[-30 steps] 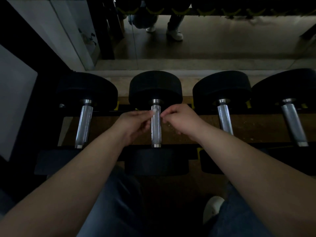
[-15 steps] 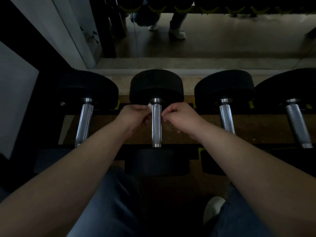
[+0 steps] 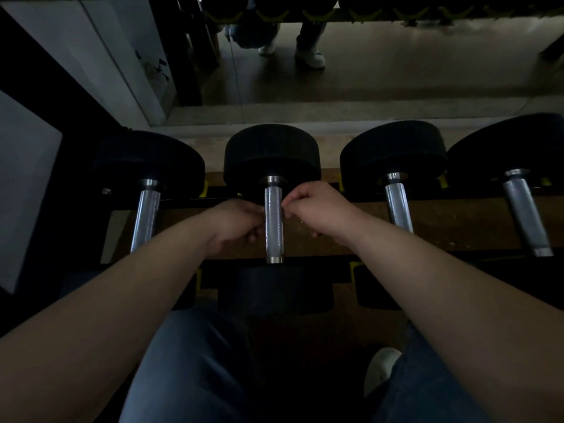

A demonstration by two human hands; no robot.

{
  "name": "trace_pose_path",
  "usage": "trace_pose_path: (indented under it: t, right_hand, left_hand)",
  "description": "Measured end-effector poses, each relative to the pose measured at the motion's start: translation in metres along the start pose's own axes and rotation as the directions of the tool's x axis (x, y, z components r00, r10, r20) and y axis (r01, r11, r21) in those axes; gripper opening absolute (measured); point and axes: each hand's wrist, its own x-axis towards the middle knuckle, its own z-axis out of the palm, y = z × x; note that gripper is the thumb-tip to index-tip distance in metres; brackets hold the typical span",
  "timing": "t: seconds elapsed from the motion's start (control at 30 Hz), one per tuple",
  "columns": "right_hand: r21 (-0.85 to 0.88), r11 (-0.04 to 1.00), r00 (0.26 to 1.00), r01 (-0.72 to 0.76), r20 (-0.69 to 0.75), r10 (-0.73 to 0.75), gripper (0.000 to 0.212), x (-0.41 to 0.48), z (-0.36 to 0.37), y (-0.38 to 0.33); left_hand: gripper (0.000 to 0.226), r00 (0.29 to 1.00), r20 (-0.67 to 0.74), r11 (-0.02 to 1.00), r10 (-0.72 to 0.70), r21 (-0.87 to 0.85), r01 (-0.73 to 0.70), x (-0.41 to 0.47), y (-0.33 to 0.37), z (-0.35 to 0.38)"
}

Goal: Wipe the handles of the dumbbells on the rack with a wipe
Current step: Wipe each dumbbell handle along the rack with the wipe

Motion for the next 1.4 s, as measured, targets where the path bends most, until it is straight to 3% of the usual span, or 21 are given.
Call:
trace_pose_path:
  t: [0.1,0.17,0.27,0.33,0.4,0.47,0.53,0.57,0.63,0.67,0.73,0.8,0.83,0.9,0.97,1.07,1.13,1.2,1.3,1.4]
  right_hand:
    - [0.002,1.0,1.0,-0.014,0.008,0.014,0.015,0.0,0.0,0.0]
    - [0.004,1.0,1.0,-0.024,0.02,0.024,0.015,0.0,-0.002,0.0]
    - [0.031,0.999,0.999,-0.025,0.041,0.023,0.013,-0.001,-0.006,-0.002]
    - [0.052,0.998,0.999,-0.019,0.039,0.017,0.013,-0.002,-0.007,-0.003]
    - [0.065,0.998,0.999,-0.012,0.044,0.01,0.013,-0.005,-0.008,-0.006]
    - [0.071,0.997,0.999,-0.011,0.049,0.007,0.013,-0.007,-0.009,-0.007]
    - [0.06,0.998,0.999,-0.013,0.05,0.01,0.013,-0.009,-0.01,-0.007]
    - [0.055,0.998,0.999,-0.013,0.053,0.01,0.013,-0.01,-0.011,-0.006]
    - [0.051,0.999,0.998,-0.009,0.059,0.006,0.013,-0.011,-0.01,-0.007]
    - [0.052,0.999,0.998,-0.008,0.062,0.005,0.014,-0.011,-0.01,-0.007]
    - [0.055,0.998,0.998,-0.007,0.068,0.003,0.015,-0.011,-0.01,-0.009]
    - [0.051,0.999,0.998,-0.006,0.066,0.003,0.015,-0.011,-0.011,-0.01]
    - [0.052,0.999,0.998,-0.006,0.062,0.002,0.015,-0.012,-0.011,-0.01]
    - [0.053,0.999,0.998,-0.002,0.06,-0.001,0.014,-0.013,-0.011,-0.009]
    - [0.045,0.999,0.998,0.006,0.064,-0.009,0.013,-0.014,-0.011,-0.009]
    - [0.028,1.0,0.998,0.005,0.068,-0.007,0.012,-0.014,-0.007,-0.009]
    - [0.025,1.0,0.998,0.005,0.064,-0.007,0.011,-0.014,-0.003,-0.009]
    - [0.024,1.0,0.999,0.01,0.042,-0.011,0.011,-0.015,-0.001,-0.01]
    - [0.032,0.999,1.0,0.024,-0.008,-0.024,0.012,-0.017,-0.001,-0.011]
    - [0.065,0.998,0.999,0.02,-0.047,-0.017,0.011,-0.018,-0.003,-0.011]
  left_hand:
    - [0.019,0.959,0.224,0.958,-0.175,0.263,0.113,-0.02,-0.012,0.0]
    - [0.019,0.96,0.209,0.949,-0.189,0.291,0.123,-0.018,-0.01,0.003]
    - [0.024,0.985,0.124,0.991,-0.118,-0.055,0.126,0.0,-0.005,0.002]
    - [0.027,0.995,0.064,0.955,-0.08,-0.281,0.095,0.013,-0.003,0.0]
    - [0.026,0.998,0.04,0.932,-0.038,-0.36,0.05,0.018,-0.003,0.001]
    - [0.024,0.995,0.094,0.963,-0.032,-0.262,0.056,0.009,-0.005,0.001]
    - [0.024,0.976,0.193,0.991,-0.101,0.11,0.081,-0.008,-0.008,0.0]
    - [0.023,0.971,0.195,0.95,-0.136,0.304,0.072,-0.013,-0.012,0.0]
    - [0.02,0.98,0.137,0.912,-0.141,0.403,0.075,-0.022,-0.014,0.003]
    - [0.019,0.985,0.106,0.946,-0.135,0.311,0.096,-0.023,-0.013,0.005]
    - [0.018,0.991,0.06,0.989,-0.121,-0.073,0.125,-0.02,-0.006,0.008]
    - [0.015,0.995,-0.054,0.924,-0.079,-0.378,0.053,-0.01,0.001,0.006]
    - [0.013,0.991,-0.122,0.91,-0.06,-0.414,0.004,-0.008,0.003,0.004]
    - [0.018,0.981,-0.195,0.93,-0.02,-0.363,-0.053,-0.011,0.002,0.001]
    - [0.024,0.986,-0.164,0.964,-0.018,-0.263,-0.026,-0.025,-0.004,0.001]
    - [0.017,0.997,-0.079,1.0,0.008,0.021,-0.006,-0.048,-0.009,0.006]
    - [0.012,0.992,-0.093,0.982,0.082,0.177,-0.065,-0.053,-0.007,0.009]
    - [0.007,0.974,-0.143,0.97,0.176,0.192,-0.147,-0.05,0.002,0.011]
    - [0.007,0.895,-0.338,0.956,0.291,0.132,-0.261,-0.031,0.01,0.01]
    - [0.006,0.888,-0.393,0.966,0.24,0.001,-0.26,-0.024,0.012,0.01]
